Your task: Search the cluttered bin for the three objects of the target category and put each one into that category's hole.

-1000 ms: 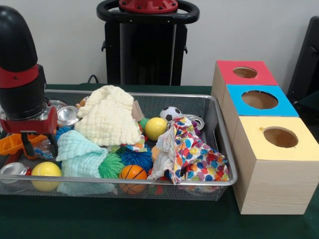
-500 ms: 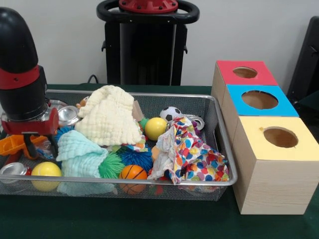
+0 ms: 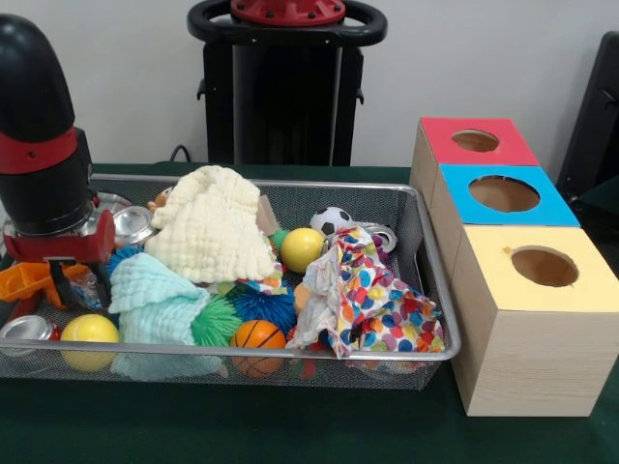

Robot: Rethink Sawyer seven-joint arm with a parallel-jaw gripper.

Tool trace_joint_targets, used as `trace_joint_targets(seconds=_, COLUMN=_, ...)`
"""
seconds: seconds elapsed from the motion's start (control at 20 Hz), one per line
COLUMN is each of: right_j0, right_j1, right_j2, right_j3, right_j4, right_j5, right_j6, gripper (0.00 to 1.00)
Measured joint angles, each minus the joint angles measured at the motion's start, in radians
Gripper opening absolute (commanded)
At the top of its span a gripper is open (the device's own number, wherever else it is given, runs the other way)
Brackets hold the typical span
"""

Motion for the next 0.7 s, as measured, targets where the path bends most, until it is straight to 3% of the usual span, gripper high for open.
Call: trace_joint_targets(seconds=0.7, right_j0=-0.003, right_j1=-0.013, right_j2=0.027, right_j3=0.023, right_j4=0.0, right_j5=0.001, right_j6=0.0, gripper=0.0)
